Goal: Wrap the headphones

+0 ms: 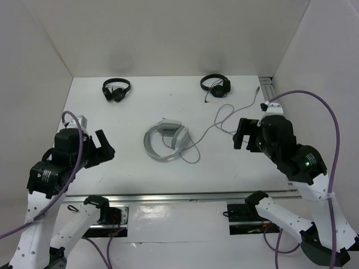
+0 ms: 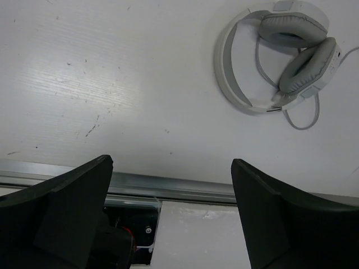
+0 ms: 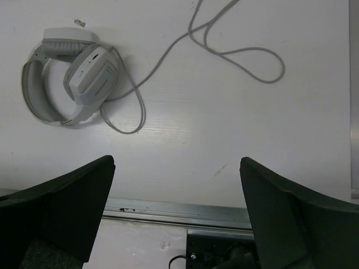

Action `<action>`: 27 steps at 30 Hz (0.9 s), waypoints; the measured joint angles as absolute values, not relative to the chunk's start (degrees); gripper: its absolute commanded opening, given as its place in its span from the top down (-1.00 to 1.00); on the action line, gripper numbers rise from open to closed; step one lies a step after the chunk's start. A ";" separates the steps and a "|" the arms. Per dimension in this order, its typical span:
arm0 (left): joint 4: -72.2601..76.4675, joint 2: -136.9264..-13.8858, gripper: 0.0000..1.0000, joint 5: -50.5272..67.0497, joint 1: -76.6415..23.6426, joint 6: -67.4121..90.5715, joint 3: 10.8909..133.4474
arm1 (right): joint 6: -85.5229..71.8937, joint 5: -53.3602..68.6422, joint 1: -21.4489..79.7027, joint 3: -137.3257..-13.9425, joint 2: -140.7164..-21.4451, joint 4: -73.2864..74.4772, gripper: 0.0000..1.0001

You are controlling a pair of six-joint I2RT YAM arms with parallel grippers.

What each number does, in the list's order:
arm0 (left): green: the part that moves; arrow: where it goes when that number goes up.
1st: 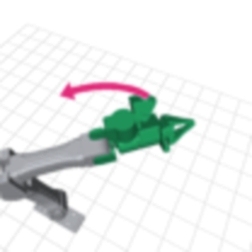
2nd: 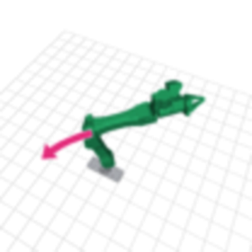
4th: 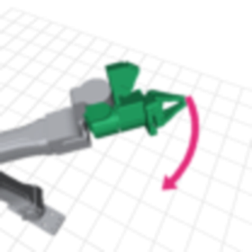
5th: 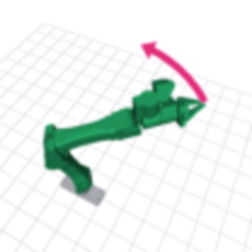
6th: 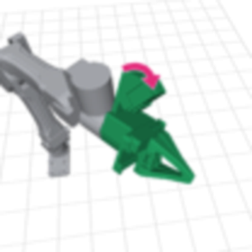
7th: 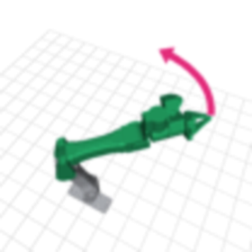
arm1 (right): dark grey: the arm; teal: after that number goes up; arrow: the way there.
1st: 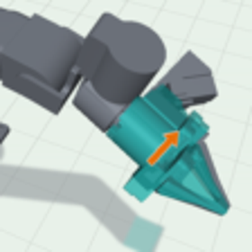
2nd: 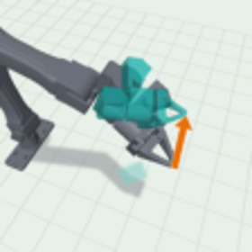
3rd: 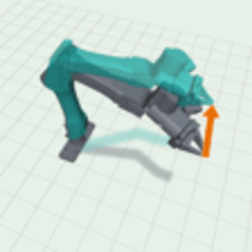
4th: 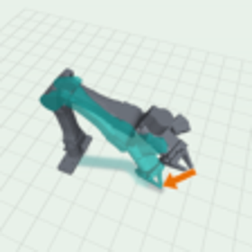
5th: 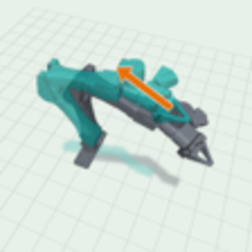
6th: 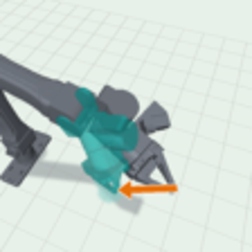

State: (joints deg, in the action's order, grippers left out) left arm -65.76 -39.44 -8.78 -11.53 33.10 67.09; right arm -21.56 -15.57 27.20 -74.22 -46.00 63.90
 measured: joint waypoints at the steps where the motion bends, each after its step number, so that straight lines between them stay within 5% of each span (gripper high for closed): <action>1: -65.71 -40.05 -1.00 -8.91 -11.53 33.21 67.09 | -21.61 -16.36 27.83 -74.50 -46.59 63.83 -1.00; 18: -56.23 -48.51 -1.00 -4.05 -12.32 36.84 61.21 | -19.18 -24.16 35.07 -81.28 -50.78 59.02 -1.00; 27: -40.51 -70.57 -1.00 -2.15 -22.31 50.22 52.49 | -16.58 -19.70 35.11 -78.13 -56.12 53.28 -1.00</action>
State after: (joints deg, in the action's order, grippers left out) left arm -40.51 -70.57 -2.15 -22.31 50.22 52.49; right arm -16.58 -19.70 35.11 -78.13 -56.12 53.28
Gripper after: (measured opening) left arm 0.998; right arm 0.999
